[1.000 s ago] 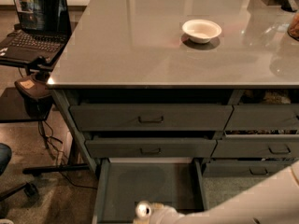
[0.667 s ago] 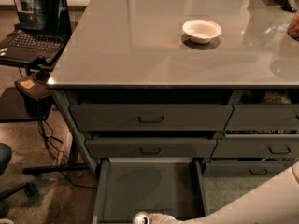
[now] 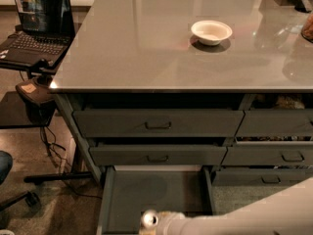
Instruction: Pick 7up can from bottom drawer and place on counter
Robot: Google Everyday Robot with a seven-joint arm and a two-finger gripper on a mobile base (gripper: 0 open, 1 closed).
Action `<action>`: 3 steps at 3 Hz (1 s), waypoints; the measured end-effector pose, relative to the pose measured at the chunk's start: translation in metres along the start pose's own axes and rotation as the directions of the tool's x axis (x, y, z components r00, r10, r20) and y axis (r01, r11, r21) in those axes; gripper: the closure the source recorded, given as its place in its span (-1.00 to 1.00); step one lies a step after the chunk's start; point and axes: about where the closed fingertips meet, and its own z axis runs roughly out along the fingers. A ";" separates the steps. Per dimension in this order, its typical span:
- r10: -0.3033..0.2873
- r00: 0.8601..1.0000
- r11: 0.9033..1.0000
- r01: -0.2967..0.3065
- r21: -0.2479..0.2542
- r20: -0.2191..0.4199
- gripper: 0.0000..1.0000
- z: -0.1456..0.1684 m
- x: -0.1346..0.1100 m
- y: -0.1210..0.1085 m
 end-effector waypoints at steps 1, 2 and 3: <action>0.056 0.995 0.993 -0.064 0.101 0.076 1.00 -0.045 -0.081 -0.062; 0.086 0.993 0.991 -0.093 0.093 0.077 1.00 -0.084 -0.132 -0.066; 0.177 0.984 0.977 -0.180 0.117 0.038 1.00 -0.119 -0.110 -0.069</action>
Offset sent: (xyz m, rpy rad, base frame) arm 0.1989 -0.1039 0.3737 -0.1131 -0.3120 -0.2277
